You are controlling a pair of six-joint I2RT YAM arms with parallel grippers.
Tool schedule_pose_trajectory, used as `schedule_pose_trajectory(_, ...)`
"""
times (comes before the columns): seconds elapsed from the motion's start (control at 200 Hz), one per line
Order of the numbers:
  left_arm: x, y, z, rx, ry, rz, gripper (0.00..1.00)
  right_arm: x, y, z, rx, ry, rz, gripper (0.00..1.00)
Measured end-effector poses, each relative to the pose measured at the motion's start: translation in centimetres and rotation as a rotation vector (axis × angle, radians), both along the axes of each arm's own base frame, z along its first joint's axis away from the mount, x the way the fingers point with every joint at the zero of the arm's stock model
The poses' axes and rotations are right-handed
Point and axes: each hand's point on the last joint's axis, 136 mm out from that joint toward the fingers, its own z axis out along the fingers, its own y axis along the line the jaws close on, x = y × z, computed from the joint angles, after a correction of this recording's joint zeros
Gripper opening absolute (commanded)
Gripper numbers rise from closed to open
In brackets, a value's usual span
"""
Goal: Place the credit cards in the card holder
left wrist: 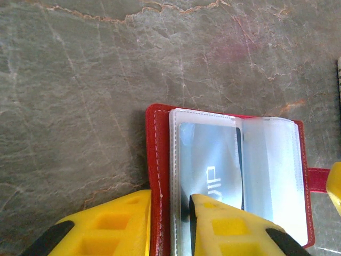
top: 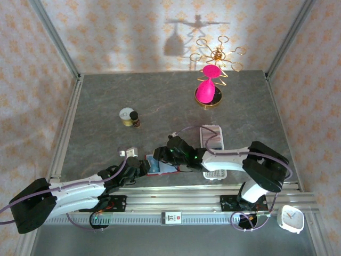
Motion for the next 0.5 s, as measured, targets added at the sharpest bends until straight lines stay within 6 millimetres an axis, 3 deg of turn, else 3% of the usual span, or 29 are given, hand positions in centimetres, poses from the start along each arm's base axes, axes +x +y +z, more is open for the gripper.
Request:
schedule_pose_trajectory(0.25, 0.0, 0.0, 0.0, 0.001, 0.0, 0.0, 0.26, -0.9, -4.1, -2.1, -0.157, 0.002, -0.036, 0.54)
schedule_pose_trajectory(0.501, 0.0, 0.0, -0.1, 0.003, 0.002, -0.001, 0.26, -1.7, -4.8, -3.4, -0.189, 0.024, -0.024, 0.54)
